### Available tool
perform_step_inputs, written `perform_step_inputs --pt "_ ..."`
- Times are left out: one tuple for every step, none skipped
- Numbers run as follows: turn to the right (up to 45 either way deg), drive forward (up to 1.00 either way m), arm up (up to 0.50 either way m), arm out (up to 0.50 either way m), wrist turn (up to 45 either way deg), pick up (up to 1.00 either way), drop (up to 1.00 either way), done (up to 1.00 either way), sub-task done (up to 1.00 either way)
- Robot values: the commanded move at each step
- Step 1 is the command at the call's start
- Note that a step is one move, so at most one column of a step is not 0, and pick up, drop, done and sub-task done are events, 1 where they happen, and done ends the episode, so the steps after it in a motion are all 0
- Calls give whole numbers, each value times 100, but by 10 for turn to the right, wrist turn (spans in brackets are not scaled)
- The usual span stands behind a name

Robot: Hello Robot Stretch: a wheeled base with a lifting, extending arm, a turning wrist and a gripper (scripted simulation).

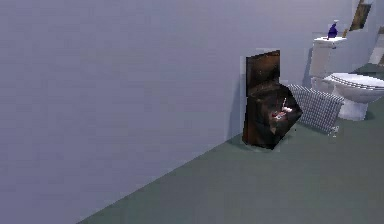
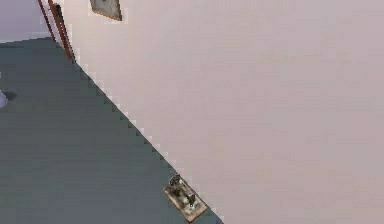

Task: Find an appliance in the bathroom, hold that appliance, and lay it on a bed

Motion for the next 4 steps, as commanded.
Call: perform_step_inputs --pt "0 0 12 0 0 0 0 0 0" --pt "0 0 0 44 0 0 0 0 0" --pt "0 0 0 0 450 0 0 0 0" --pt "0 0 0 0 450 0 0 0 0"
